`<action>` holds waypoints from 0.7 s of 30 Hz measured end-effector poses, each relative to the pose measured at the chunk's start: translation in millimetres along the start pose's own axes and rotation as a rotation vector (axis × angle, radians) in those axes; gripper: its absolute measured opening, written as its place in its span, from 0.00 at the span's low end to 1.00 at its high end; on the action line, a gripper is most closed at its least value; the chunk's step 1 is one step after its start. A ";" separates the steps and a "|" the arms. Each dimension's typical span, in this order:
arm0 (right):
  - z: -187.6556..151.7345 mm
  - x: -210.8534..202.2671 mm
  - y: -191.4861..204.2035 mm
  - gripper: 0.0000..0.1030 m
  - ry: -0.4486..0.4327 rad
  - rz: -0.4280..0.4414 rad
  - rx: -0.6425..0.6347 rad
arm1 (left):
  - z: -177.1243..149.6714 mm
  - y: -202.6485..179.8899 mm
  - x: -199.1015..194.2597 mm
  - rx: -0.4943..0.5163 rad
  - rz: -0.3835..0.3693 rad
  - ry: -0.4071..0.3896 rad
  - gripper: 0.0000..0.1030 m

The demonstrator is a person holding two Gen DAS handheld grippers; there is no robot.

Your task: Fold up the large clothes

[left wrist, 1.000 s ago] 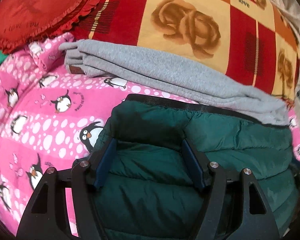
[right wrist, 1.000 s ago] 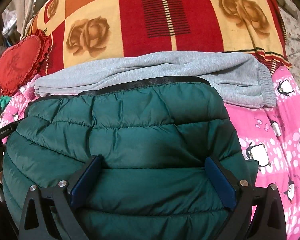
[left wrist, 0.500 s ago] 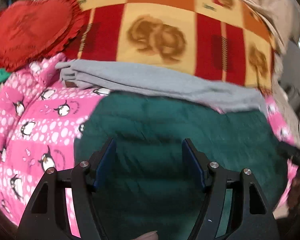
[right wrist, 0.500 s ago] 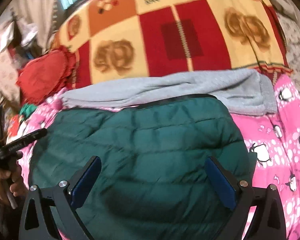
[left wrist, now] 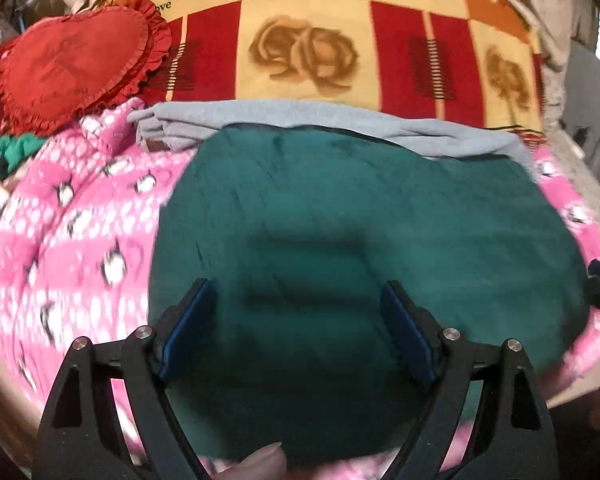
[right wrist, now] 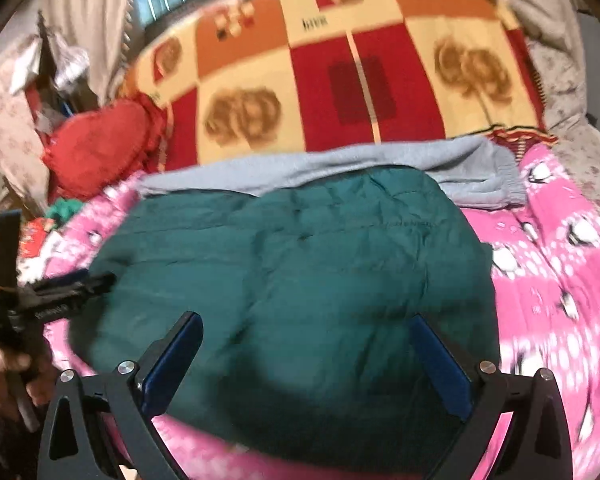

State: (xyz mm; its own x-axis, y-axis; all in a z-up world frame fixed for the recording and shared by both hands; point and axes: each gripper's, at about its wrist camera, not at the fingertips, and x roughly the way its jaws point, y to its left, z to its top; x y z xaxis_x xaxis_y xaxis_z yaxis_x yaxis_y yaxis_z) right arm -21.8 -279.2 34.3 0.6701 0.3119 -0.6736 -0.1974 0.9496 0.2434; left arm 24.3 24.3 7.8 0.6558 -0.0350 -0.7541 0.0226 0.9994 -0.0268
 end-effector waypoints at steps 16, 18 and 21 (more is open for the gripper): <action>-76.3 -132.0 78.8 1.00 0.015 -0.147 -0.156 | -81.7 -54.0 -143.1 0.131 0.098 -0.114 0.96; -83.4 -143.5 85.8 1.00 0.015 -0.171 -0.180 | -82.5 -49.0 -152.4 0.105 0.076 -0.096 0.96; -88.3 -157.5 92.5 1.00 0.008 -0.181 -0.195 | -84.7 -46.0 -162.0 0.097 0.070 -0.085 0.96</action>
State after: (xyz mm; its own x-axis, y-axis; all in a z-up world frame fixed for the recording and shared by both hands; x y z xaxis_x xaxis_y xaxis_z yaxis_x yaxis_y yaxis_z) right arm -208.7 -237.8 101.2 0.7018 0.1364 -0.6992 -0.2100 0.9775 -0.0201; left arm -146.9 -16.1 75.6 0.7198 0.0308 -0.6935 0.0445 0.9949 0.0904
